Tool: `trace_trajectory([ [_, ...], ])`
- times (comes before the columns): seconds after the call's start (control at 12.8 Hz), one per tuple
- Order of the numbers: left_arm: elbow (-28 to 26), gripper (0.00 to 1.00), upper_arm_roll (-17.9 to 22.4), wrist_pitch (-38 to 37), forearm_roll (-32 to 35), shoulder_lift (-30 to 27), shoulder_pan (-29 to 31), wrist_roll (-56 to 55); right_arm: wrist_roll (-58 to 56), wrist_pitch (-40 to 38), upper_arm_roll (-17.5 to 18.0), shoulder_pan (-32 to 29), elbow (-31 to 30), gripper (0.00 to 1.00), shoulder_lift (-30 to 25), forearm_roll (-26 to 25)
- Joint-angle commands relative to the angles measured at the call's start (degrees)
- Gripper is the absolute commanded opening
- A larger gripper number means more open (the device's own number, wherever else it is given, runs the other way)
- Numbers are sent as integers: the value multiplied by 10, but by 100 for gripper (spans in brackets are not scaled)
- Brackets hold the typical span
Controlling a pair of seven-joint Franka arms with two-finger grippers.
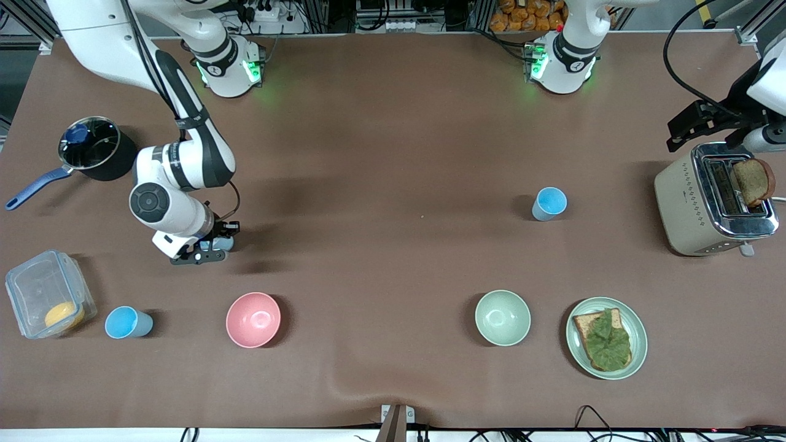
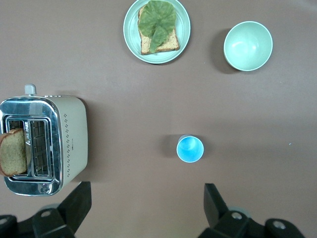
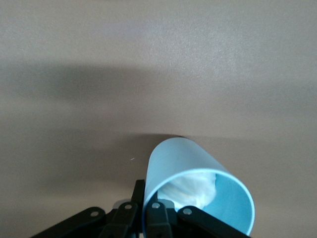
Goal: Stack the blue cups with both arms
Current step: 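Reach the right gripper down and grasp the blue cup with white contents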
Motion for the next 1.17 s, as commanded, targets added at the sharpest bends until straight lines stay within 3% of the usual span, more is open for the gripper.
trace_trajectory([
  [0.0, 6, 100, -3, 1, 10, 2, 3, -6, 26, -85, 2, 20, 56, 0, 3, -9],
  [0.23, 6, 100, -3, 1, 10, 2, 3, -6, 172, -183, 5, 116, 134, 0, 3, 12],
  [0.47, 6, 100, -3, 1, 10, 2, 4, -6, 349, -180, 5, 229, 201, 0, 38, 51],
  [0.62, 6, 100, -3, 1, 10, 2, 3, -6, 427, -174, 4, 293, 258, 0, 81, 112],
  [0.86, 6, 100, -3, 1, 10, 2, 3, -6, 451, -164, 12, 336, 310, 0, 139, 167],
  [1.09, 6, 100, -3, 1, 10, 2, 3, -6, 455, -116, 14, 361, 308, 0, 163, 172],
])
